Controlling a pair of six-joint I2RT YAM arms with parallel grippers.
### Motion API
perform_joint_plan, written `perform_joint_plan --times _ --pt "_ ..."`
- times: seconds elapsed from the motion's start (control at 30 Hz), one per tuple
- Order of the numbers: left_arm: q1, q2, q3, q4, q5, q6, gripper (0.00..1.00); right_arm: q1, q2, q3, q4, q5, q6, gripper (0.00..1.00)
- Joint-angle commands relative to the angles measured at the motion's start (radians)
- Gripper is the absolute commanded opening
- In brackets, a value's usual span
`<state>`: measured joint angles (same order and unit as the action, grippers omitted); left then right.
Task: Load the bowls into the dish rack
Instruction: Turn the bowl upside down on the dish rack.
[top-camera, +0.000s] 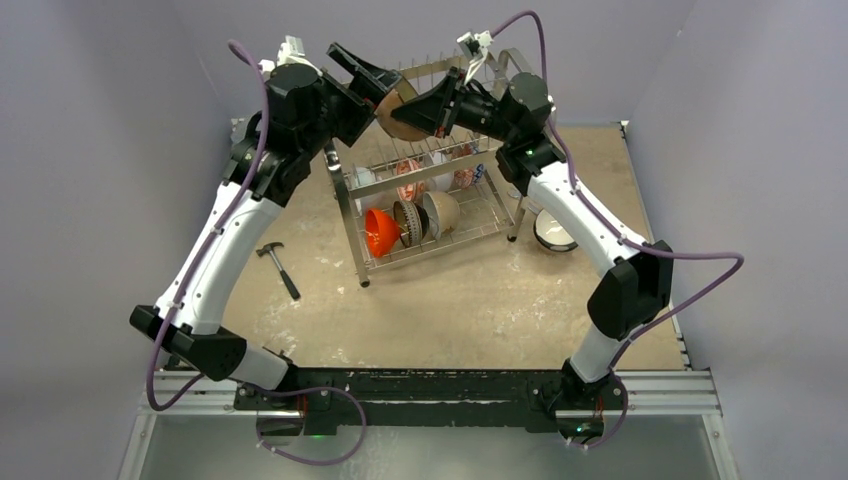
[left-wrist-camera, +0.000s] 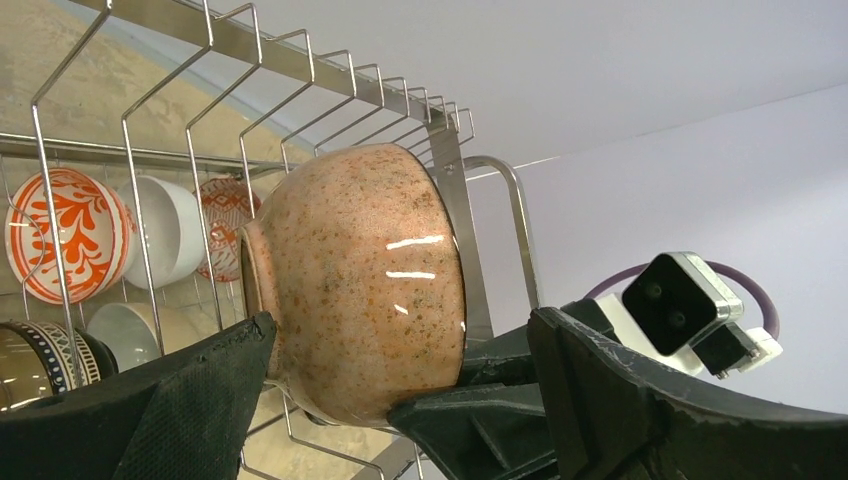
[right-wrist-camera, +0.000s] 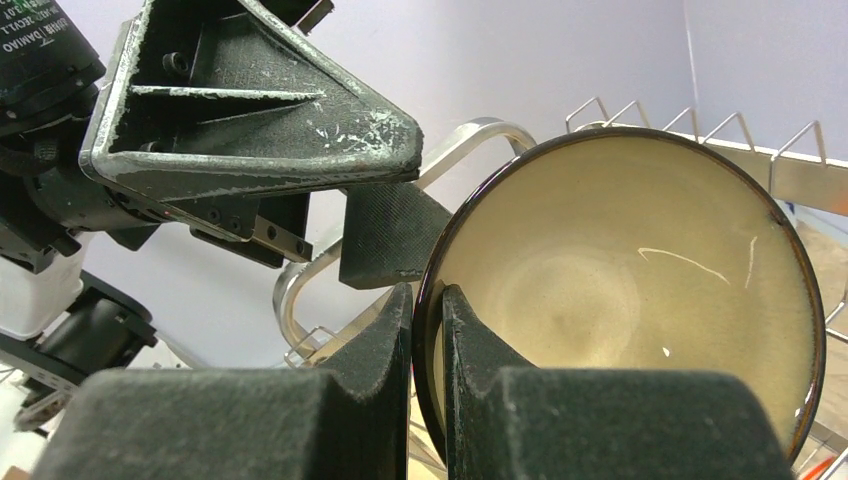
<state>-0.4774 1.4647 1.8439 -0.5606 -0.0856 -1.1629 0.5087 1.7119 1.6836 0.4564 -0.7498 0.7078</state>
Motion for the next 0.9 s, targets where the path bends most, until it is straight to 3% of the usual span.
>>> perform_joint_plan --times 0.0,0.3,0.7,0.87 --pt "-0.012 0.058 -0.022 -0.073 0.018 0.019 0.98 0.035 -0.103 0.031 0.161 -0.042 -0.02 0.0" --pt "-0.016 0.052 -0.012 -0.104 -0.084 0.055 0.98 0.033 -0.159 -0.001 0.138 0.049 -0.079 0.0" --pt "-0.04 0.106 -0.011 -0.054 -0.023 0.065 0.96 0.047 -0.1 0.062 0.117 -0.06 -0.066 0.0" --pt "-0.043 0.114 -0.018 -0.023 0.002 0.078 0.82 0.047 -0.053 0.122 0.014 -0.079 -0.119 0.0"
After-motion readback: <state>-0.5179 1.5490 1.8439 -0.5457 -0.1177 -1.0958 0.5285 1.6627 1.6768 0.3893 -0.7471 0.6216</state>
